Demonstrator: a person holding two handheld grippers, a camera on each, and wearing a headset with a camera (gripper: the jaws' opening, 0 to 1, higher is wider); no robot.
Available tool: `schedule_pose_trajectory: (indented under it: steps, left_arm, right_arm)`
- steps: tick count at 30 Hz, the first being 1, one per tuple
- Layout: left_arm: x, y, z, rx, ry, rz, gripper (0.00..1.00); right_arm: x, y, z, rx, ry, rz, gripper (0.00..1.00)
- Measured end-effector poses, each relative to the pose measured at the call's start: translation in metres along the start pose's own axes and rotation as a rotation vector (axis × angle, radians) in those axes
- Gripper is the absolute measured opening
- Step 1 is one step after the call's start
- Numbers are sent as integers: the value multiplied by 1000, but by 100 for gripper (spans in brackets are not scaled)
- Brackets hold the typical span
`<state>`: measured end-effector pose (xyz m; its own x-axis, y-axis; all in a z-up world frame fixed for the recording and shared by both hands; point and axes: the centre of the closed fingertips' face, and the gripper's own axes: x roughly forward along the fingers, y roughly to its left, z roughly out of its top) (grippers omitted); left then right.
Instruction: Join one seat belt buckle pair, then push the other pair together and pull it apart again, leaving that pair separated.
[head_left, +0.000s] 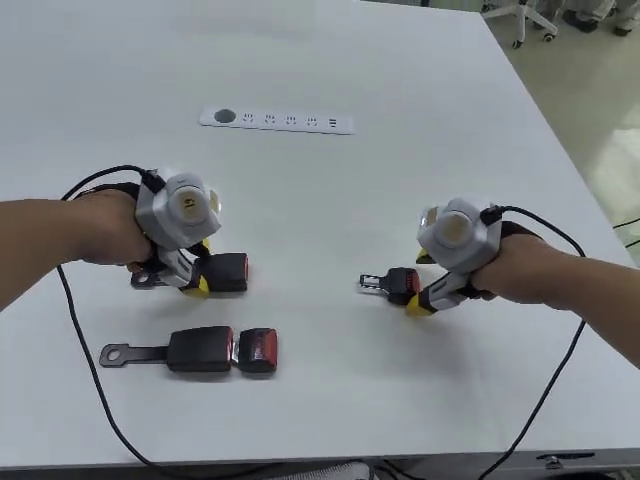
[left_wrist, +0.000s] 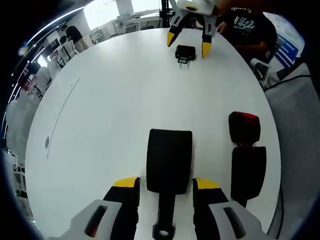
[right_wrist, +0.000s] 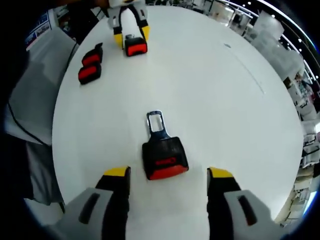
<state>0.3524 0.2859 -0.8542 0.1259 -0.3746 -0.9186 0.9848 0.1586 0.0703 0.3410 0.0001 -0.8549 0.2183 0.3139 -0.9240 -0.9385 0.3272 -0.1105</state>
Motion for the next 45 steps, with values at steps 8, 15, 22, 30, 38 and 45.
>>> schedule_pose_trajectory:
  steps: [8,15,22,30,38,45]
  left_arm:
    - [-51,-3,-1,-101,-209,119,52]
    - [-87,-27,-30,-276,-333,156,62]
    - [-108,-65,-44,-374,-423,182,74]
    - [-132,-82,-57,-439,-446,234,81]
    - [-142,-96,-86,-539,-456,298,96]
    - [-144,-101,-94,-557,-466,346,100]
  right_arm:
    - [-25,18,19,137,-187,-43,69]
    - [-49,42,29,236,-311,-58,76]
    - [-70,62,26,292,-398,-125,93]
    - [-74,86,13,284,-375,-110,94]
    - [-93,79,21,336,-482,-203,100]
    - [-90,79,20,430,-497,-221,100]
